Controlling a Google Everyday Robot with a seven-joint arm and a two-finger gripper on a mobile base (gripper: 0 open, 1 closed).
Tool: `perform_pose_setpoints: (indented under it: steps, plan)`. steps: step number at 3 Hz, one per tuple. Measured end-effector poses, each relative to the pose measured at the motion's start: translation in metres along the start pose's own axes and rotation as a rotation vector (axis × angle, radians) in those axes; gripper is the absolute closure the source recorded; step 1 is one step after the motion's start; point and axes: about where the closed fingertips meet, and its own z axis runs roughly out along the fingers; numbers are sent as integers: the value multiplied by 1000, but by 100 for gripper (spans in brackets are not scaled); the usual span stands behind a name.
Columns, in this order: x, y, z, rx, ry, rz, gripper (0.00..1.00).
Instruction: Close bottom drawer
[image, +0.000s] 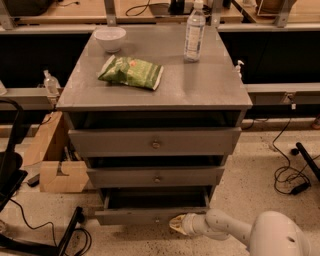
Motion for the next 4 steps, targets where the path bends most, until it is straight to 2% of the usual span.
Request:
perform_pose_setpoints:
  steps: [1,2,3,4]
  plan:
    - [-3,-15,2,7,2,-6,100]
    - [-3,-13,2,7,2,-6,100]
    - [-7,-33,8,11,4,-8,100]
    - [-7,-33,8,11,4,-9,100]
